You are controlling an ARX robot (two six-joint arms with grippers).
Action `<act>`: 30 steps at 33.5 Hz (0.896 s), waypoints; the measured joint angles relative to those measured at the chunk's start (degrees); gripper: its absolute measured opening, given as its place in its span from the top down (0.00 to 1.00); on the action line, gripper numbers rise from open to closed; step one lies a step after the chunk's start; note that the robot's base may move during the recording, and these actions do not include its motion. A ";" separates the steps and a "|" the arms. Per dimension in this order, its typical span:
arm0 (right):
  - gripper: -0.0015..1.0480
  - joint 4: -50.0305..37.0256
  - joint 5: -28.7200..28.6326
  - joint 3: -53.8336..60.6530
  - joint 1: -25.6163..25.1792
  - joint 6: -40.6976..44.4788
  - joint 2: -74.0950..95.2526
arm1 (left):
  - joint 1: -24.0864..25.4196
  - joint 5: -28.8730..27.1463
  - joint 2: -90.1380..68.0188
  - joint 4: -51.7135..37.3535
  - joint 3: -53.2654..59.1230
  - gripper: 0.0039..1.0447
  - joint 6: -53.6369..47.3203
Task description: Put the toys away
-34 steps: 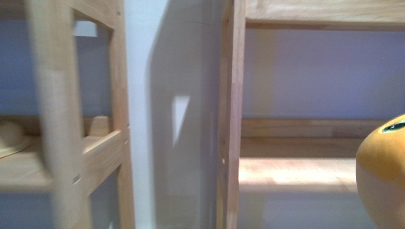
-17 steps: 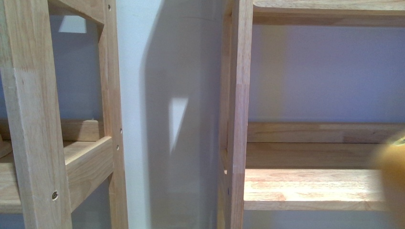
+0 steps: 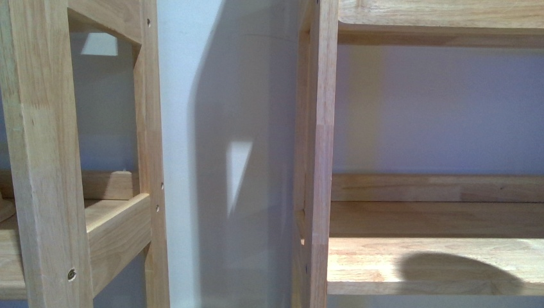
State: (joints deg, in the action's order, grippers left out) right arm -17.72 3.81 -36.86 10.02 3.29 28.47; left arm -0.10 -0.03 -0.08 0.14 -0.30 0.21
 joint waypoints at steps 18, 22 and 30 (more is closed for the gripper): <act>0.90 7.82 -4.24 -49.48 -8.74 -6.08 41.79 | 0.00 0.00 0.00 -0.02 0.00 0.06 -0.02; 0.90 11.85 -3.04 -61.26 -8.46 -8.74 51.56 | 0.00 0.00 0.00 0.00 0.00 0.06 -0.02; 0.90 14.95 -2.78 -73.22 -6.80 -17.64 62.14 | 0.00 0.00 0.00 0.00 0.00 0.06 0.00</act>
State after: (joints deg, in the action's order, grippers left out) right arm -2.76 1.04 -110.08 3.22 -14.35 90.61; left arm -0.10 -0.03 -0.08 0.14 -0.30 0.21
